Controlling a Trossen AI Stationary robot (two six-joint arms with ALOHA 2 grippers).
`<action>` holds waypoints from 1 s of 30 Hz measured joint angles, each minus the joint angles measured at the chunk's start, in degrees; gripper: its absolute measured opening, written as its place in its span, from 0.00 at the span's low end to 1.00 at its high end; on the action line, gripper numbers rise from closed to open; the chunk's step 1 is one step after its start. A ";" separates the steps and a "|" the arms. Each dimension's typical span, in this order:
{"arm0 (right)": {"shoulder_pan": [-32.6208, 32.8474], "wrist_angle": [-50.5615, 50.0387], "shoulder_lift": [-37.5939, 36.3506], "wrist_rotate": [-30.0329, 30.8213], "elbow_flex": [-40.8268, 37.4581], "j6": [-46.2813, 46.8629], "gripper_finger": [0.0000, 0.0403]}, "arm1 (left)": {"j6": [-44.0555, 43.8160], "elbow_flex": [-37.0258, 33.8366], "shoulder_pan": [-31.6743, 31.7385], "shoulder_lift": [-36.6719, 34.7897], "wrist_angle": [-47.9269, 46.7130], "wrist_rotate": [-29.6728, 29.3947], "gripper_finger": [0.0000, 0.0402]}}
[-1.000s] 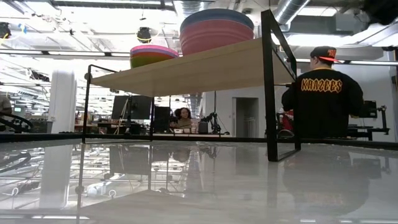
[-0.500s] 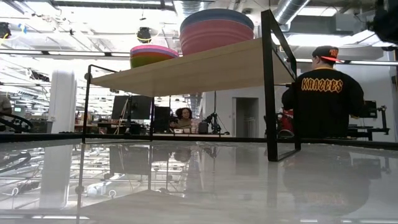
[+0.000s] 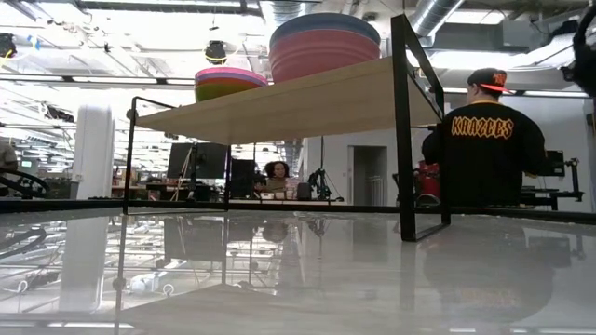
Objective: Place and stack bowls onto a shelf
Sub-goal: Stack the large white bowl on the top of the large blue bowl on the shelf
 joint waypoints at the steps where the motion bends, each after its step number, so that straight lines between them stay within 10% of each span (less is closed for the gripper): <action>1: -0.09 0.62 -0.06 -0.02 -0.62 -0.91 0.23 | -0.01 0.00 0.00 0.00 0.02 -0.02 0.48; 5: -1.20 -0.43 -0.14 0.18 -1.18 -4.93 0.07 | 0.02 0.00 0.00 0.00 0.02 -0.02 0.48; 21: -10.52 -14.12 -14.07 13.90 15.63 -36.49 0.07 | 8.79 0.00 1.39 0.00 0.71 10.59 0.48; 30: -7.44 -12.08 -14.21 7.66 40.22 -83.44 0.07 | 10.54 -0.02 7.36 0.00 4.06 27.80 0.48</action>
